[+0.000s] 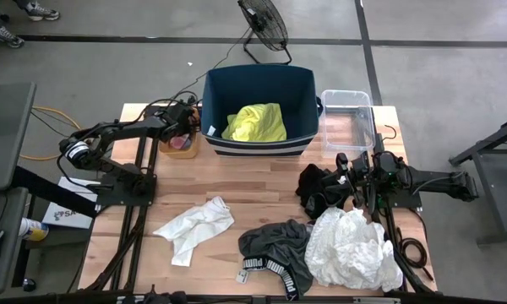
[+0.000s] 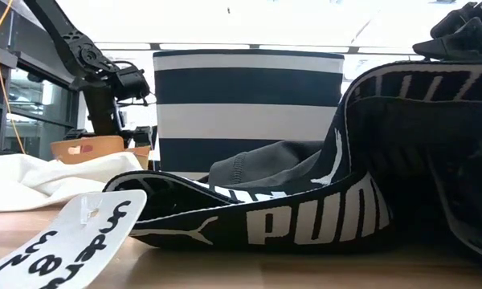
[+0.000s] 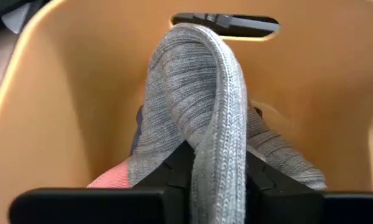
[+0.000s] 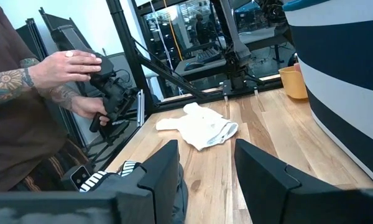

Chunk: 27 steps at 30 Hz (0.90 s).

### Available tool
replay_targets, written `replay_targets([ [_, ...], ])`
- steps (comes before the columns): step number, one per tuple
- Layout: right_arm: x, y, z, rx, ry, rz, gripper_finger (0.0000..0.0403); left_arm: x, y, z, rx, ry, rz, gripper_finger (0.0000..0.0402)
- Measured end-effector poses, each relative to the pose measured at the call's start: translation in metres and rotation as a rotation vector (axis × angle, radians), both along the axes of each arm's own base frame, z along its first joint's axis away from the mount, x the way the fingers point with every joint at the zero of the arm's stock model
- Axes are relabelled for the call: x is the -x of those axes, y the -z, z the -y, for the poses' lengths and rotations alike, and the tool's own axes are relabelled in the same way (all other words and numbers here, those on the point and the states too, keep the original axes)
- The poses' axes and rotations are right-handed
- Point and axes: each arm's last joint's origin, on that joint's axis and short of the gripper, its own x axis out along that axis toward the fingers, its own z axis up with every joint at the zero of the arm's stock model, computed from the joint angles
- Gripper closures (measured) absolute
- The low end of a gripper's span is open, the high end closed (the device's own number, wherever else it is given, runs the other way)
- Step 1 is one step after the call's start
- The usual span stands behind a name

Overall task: Pick & Place Cloths
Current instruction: Put the gray pink sock into the yellow bin

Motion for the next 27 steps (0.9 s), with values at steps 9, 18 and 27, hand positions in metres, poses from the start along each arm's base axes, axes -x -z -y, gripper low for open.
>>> replay_targets([
  [9, 0.000, 0.000, 0.000, 0.000, 0.001, 0.000, 0.0254, -0.001, -0.004, 0.002, 0.005, 0.073, 0.012, 0.0275],
  [18, 0.000, 0.000, 0.000, 0.000, 0.000, 0.000, 0.0254, 0.005, -0.029, 0.008, -0.093, 0.142, 0.031, 0.0230],
  [27, 0.000, 0.000, 0.000, 0.000, 0.000, 0.000, 0.0254, 0.011, -0.043, 0.015, -0.143, 0.205, -0.012, 0.0229],
])
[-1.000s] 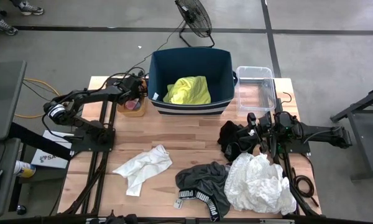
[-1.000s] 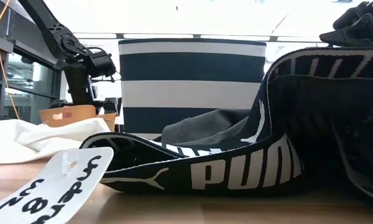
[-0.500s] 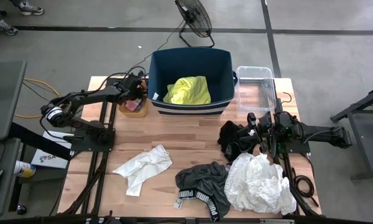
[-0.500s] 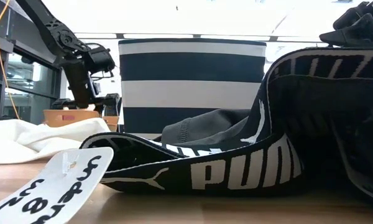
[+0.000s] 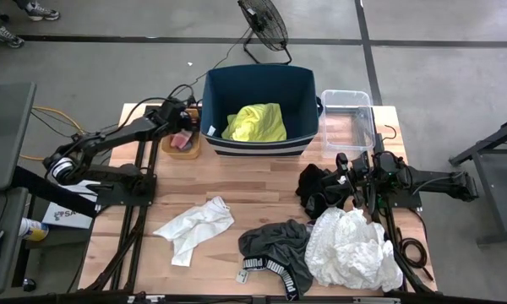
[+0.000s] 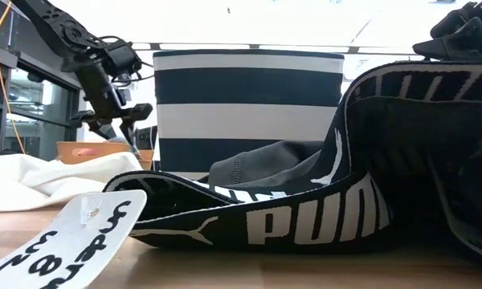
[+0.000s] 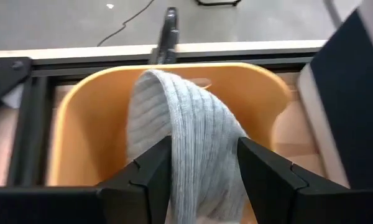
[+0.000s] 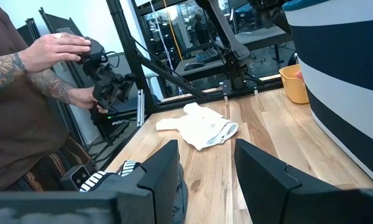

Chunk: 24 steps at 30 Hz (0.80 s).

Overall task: Pick & Place Cloths
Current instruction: Put the gray pink sock into the yellow bin

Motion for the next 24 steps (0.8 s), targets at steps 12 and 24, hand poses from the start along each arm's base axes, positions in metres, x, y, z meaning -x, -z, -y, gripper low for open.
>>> replay_targets([
  [12, 0.000, 0.000, 0.000, 0.000, 0.000, 0.000, 0.0254, 0.006, -0.005, 0.005, -0.024, 0.032, -0.089, 0.0229],
  [24, 0.000, 0.000, 0.000, 0.000, 0.000, 0.000, 0.0254, 0.008, -0.014, 0.011, -0.063, 0.205, -0.146, 0.0317],
])
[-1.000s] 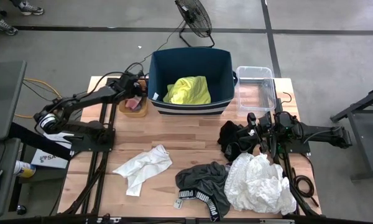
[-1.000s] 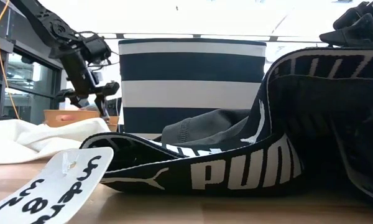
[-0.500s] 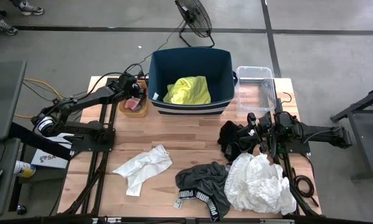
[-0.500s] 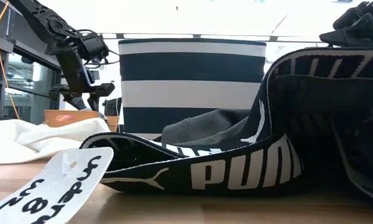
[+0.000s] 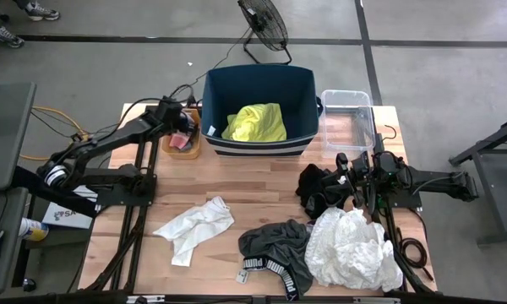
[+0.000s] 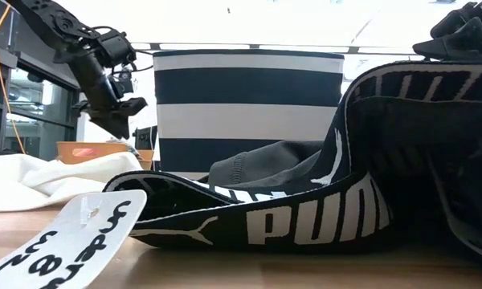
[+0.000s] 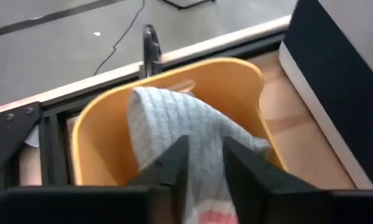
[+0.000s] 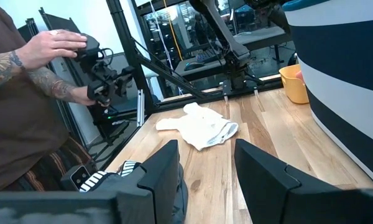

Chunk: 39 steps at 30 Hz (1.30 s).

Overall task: Pick & Place Cloths
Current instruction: Put the gray pink sock into the yellow bin, then put the white dress into the laundry organizer

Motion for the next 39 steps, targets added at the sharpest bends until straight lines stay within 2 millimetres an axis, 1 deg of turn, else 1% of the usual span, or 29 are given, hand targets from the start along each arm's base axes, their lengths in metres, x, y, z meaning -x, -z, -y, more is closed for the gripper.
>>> replay_targets([
  [2, 0.000, 0.000, 0.000, 0.000, 0.000, 0.000, 0.0254, -0.001, 0.002, 0.000, 0.007, 0.020, -0.014, 0.0367],
  [3, 0.000, 0.000, 0.000, 0.000, 0.000, 0.000, 0.0254, -0.001, 0.002, 0.000, 0.008, 0.027, -0.014, 0.0384],
  [4, 0.000, 0.000, 0.000, 0.000, 0.000, 0.000, 0.0254, -0.001, 0.002, -0.001, 0.008, 0.025, -0.014, 0.0390],
  [7, 0.000, 0.000, 0.000, 0.000, 0.000, 0.000, 0.0254, 0.002, 0.003, -0.005, 0.005, -0.011, -0.017, 0.0392],
  [11, 0.000, 0.000, 0.000, 0.000, 0.000, 0.000, 0.0254, 0.002, 0.012, -0.012, 0.048, -0.042, -0.030, 0.0399],
  [17, 0.000, 0.000, 0.000, 0.000, 0.000, 0.000, 0.0254, -0.005, 0.033, -0.019, 0.153, -0.006, -0.054, 0.0401],
  [22, 0.000, 0.000, 0.000, 0.000, 0.000, 0.000, 0.0254, -0.008, 0.043, -0.021, 0.201, 0.004, -0.074, 0.0401],
  [25, 0.000, 0.000, 0.000, 0.000, 0.000, 0.000, 0.0254, -0.008, 0.042, -0.021, 0.195, 0.004, -0.068, 0.0401],
  [30, 0.000, 0.000, 0.000, 0.000, 0.000, 0.000, 0.0254, -0.005, 0.033, -0.018, 0.162, 0.005, -0.042, 0.0401],
  [39, 0.000, 0.000, 0.000, 0.000, 0.000, 0.000, 0.0254, 0.001, 0.011, -0.010, 0.077, 0.020, 0.012, 0.0401],
])
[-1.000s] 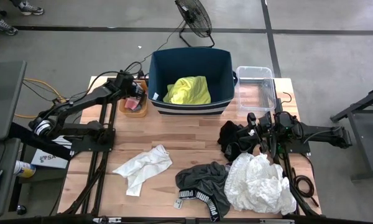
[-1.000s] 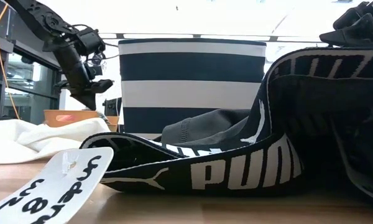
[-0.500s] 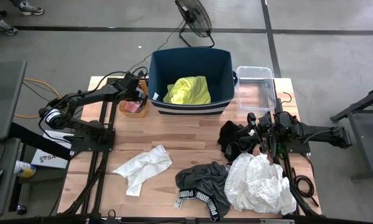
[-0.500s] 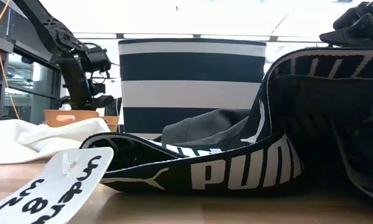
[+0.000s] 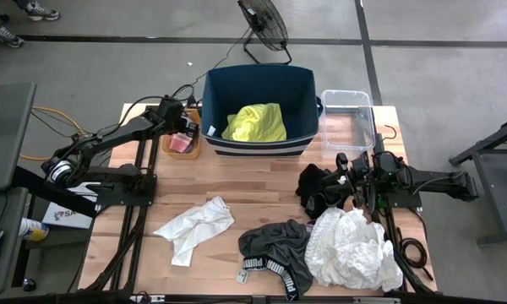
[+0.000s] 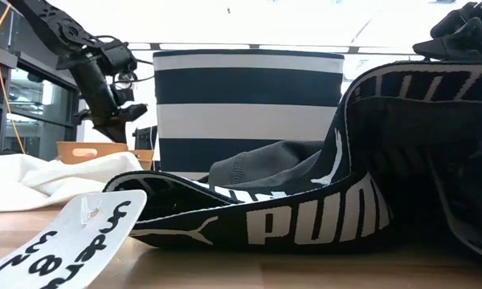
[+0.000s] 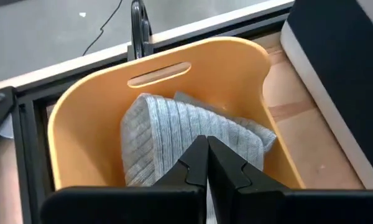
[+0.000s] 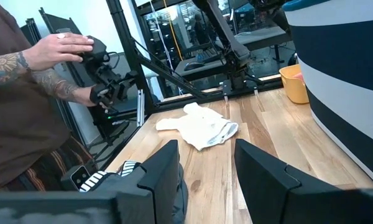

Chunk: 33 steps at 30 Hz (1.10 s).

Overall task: Pick & Place Cloths
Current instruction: Put the white dress into the laundry organizer

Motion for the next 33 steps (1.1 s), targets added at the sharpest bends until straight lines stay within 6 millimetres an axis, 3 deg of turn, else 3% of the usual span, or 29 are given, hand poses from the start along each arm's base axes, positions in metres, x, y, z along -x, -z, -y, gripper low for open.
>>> replay_targets([
  [5, 0.000, 0.000, 0.000, 0.000, 0.000, 0.000, 0.0254, 0.003, -0.009, 0.004, -0.044, 0.029, 0.008, 0.0388],
  [12, 0.000, 0.000, 0.000, 0.000, 0.000, 0.000, 0.0254, 0.011, -0.032, 0.018, -0.130, 0.130, 0.080, 0.0319],
  [16, 0.000, 0.000, 0.000, 0.000, 0.000, 0.000, 0.0254, 0.016, -0.048, 0.033, -0.147, 0.290, 0.218, 0.0294],
  [22, 0.000, 0.000, 0.000, 0.000, 0.000, 0.000, 0.0254, 0.017, -0.068, 0.062, -0.188, 0.593, 0.378, 0.0289],
  [33, 0.000, 0.000, 0.000, 0.000, 0.000, 0.000, 0.0254, 0.019, -0.078, 0.122, -0.153, 1.004, 0.458, 0.0288],
])
